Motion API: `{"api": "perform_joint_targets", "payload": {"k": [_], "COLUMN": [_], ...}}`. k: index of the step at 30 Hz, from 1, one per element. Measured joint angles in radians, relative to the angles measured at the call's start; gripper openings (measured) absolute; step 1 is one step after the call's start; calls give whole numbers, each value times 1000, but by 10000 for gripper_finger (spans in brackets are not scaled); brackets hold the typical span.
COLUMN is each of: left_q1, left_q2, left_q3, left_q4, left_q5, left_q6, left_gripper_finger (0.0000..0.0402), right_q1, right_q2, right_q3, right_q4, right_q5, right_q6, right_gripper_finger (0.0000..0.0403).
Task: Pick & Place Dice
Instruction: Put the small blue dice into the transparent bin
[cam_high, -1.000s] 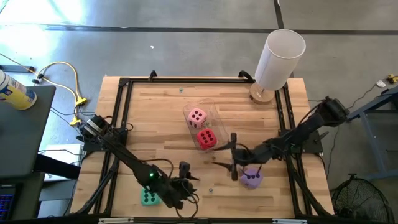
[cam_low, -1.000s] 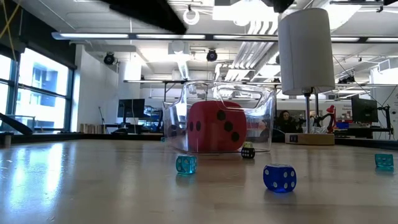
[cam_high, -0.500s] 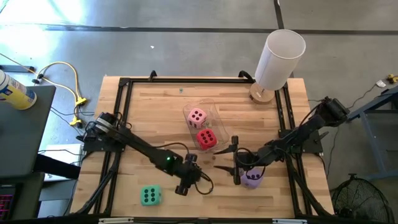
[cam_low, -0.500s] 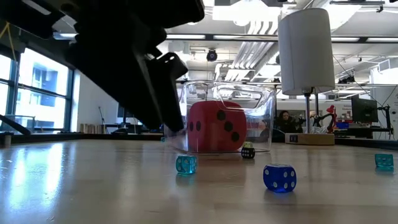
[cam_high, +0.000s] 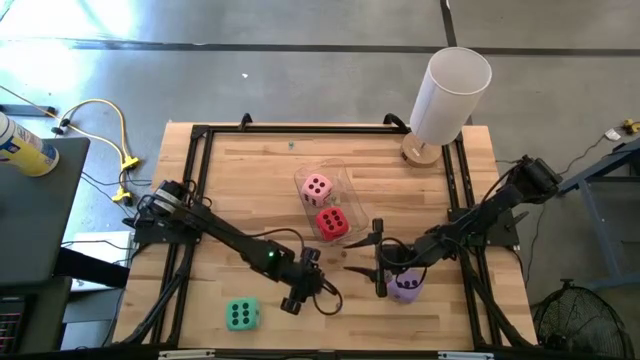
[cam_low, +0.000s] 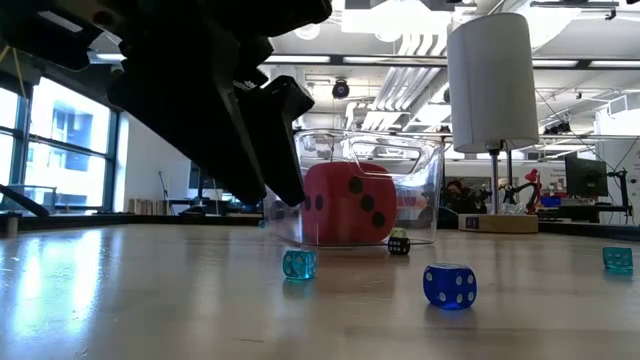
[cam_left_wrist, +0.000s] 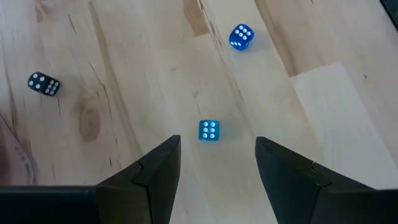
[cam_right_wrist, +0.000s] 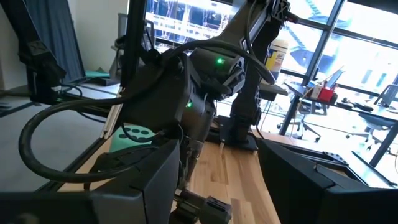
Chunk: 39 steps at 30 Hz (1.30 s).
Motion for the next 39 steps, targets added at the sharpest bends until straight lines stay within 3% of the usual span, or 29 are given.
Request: {"api": "perform_joint_targets", "payload": {"k": [10,16,21,27,39], "left_q1": [16,4,-24,-53,-24], "left_q2": [0,0,17,83,112], "left_q3": [0,-4,-26,-31,-39], "left_q4": [-1,5,112,160,186], "left_q5": [24,-5,-34,-121,-108], "left_q6": [16,53,36,47,17], "left_gripper_finger": [197,197,197,197,197], "right_q1": [23,64,95,118,118], "right_q2": [0,0,0,0,0], "right_q3": [0,0,0,1,1], "right_q4": [-3,18,36,48,37], "right_q5": [-53,-53,-53,-53,-75], "right_q6": [49,59,74,79,88], "right_gripper_finger": [206,205,205,205,205]}}
